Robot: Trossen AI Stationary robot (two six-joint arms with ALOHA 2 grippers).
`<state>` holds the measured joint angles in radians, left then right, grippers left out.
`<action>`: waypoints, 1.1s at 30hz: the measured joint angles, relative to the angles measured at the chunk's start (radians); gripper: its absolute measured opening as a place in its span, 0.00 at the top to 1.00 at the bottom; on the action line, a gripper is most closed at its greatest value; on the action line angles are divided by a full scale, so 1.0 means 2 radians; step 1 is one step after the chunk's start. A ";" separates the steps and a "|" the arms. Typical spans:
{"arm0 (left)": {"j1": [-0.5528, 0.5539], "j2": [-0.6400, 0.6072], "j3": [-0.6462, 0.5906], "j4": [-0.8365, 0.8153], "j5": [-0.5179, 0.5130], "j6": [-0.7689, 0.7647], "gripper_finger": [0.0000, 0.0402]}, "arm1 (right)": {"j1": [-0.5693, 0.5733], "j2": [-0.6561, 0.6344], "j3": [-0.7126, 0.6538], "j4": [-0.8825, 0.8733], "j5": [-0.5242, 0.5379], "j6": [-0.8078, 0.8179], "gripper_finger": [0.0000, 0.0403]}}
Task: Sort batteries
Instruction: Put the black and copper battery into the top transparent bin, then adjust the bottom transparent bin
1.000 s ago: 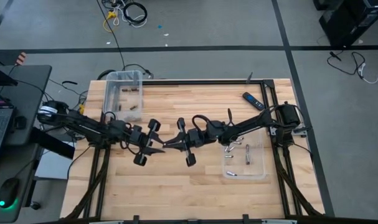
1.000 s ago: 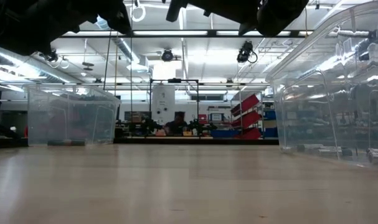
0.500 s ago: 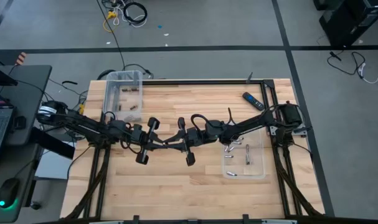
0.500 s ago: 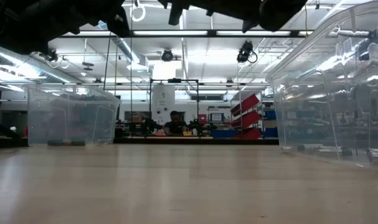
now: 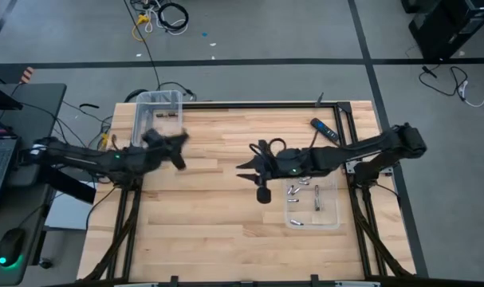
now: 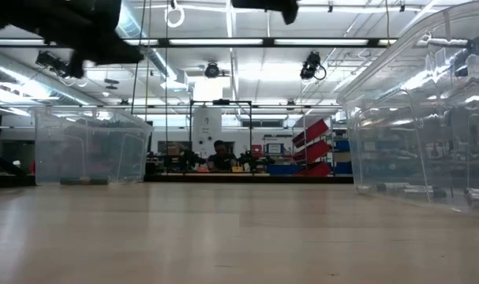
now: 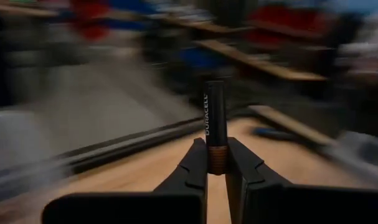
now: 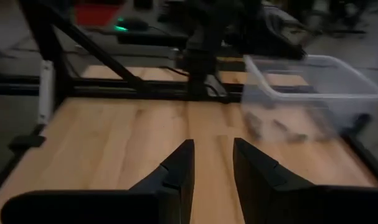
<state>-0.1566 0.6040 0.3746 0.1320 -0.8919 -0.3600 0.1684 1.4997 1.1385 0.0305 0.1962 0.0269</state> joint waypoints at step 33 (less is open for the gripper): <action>0.094 -0.060 0.089 -0.405 -0.033 -0.169 0.65 | 0.037 -0.028 -0.018 -0.075 0.106 0.048 0.77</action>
<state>0.0309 0.4839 0.5526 -0.6774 -0.9585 -0.6979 0.2420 1.4430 1.1028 -0.1193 0.4082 0.1228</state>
